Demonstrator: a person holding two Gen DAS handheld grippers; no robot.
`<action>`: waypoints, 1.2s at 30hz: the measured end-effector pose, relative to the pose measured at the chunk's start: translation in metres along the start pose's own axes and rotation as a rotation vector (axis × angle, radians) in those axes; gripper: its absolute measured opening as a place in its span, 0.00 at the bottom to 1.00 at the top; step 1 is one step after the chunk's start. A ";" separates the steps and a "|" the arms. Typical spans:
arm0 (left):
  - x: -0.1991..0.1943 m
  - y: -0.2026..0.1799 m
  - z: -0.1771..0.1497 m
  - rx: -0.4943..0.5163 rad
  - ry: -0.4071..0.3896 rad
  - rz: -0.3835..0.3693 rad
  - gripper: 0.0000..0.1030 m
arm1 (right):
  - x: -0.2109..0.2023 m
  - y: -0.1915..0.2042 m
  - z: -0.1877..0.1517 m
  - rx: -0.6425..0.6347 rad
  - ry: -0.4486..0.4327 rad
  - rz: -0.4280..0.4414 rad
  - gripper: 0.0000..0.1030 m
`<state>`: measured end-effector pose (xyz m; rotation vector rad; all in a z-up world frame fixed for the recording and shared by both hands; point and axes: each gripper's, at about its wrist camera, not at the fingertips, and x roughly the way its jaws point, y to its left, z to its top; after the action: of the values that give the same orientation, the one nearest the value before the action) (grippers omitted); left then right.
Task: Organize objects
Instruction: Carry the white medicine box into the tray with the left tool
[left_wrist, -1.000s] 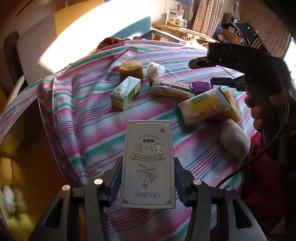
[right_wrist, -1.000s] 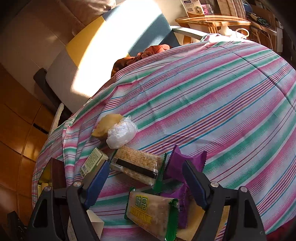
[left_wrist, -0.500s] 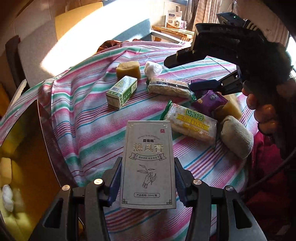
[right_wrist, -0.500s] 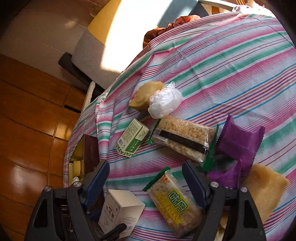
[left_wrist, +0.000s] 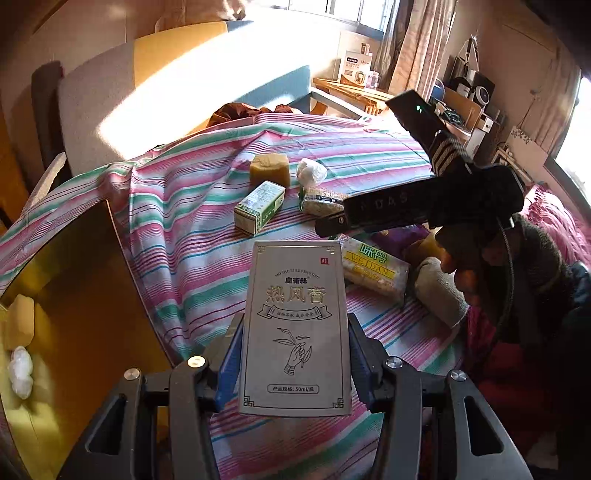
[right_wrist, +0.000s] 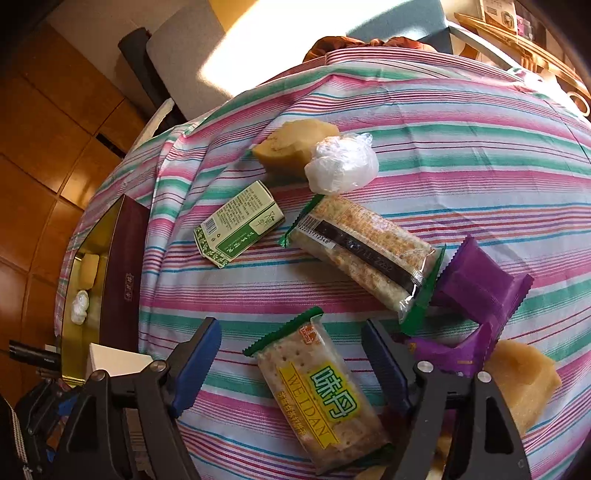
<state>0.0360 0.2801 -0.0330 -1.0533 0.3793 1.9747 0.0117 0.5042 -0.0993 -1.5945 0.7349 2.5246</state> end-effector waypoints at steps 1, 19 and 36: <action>-0.007 0.003 0.000 -0.012 -0.010 0.000 0.50 | 0.002 0.003 -0.001 -0.025 0.007 -0.008 0.77; -0.091 0.196 -0.076 -0.412 -0.008 0.356 0.50 | 0.032 0.028 -0.017 -0.233 0.120 -0.199 0.70; -0.066 0.243 -0.117 -0.510 0.090 0.461 0.51 | 0.033 0.028 -0.019 -0.244 0.123 -0.225 0.68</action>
<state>-0.0748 0.0301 -0.0793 -1.4773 0.1735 2.5214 0.0038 0.4650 -0.1250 -1.8035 0.2423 2.4447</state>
